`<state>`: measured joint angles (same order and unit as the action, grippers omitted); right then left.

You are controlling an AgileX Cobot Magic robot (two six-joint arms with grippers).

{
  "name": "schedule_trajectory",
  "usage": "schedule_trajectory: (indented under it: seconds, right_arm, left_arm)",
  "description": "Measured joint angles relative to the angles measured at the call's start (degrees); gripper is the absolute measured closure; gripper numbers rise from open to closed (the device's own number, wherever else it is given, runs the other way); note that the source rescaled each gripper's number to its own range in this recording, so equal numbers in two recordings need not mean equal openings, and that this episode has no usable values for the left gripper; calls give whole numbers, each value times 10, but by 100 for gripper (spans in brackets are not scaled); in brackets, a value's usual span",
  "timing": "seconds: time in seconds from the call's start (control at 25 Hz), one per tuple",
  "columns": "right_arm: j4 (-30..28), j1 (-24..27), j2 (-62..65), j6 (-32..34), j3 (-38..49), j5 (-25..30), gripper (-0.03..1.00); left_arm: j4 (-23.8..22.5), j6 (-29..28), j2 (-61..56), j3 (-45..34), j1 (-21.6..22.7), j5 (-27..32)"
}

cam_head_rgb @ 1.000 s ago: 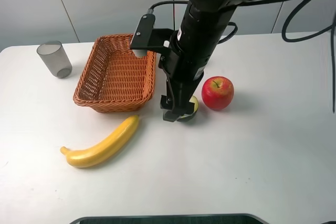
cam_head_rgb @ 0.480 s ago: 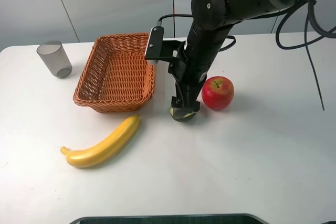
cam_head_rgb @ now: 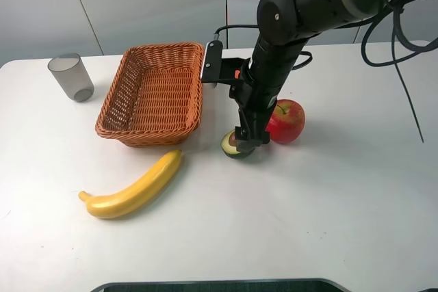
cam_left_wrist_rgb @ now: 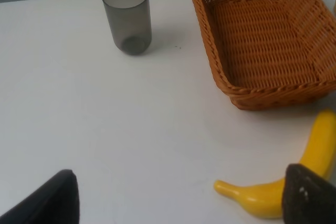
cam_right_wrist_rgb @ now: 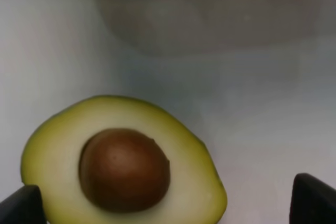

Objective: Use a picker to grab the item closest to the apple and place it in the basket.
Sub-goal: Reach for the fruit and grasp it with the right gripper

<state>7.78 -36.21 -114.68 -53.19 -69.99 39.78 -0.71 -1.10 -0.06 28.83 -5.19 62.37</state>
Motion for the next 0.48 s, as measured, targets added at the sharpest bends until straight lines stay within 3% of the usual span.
schedule_trajectory:
  seconds: [0.48]
  right_arm:
    - [1, 2, -29, -21, 0, -1, -3]
  left_arm:
    - [0, -1, 0, 0, 0, 0]
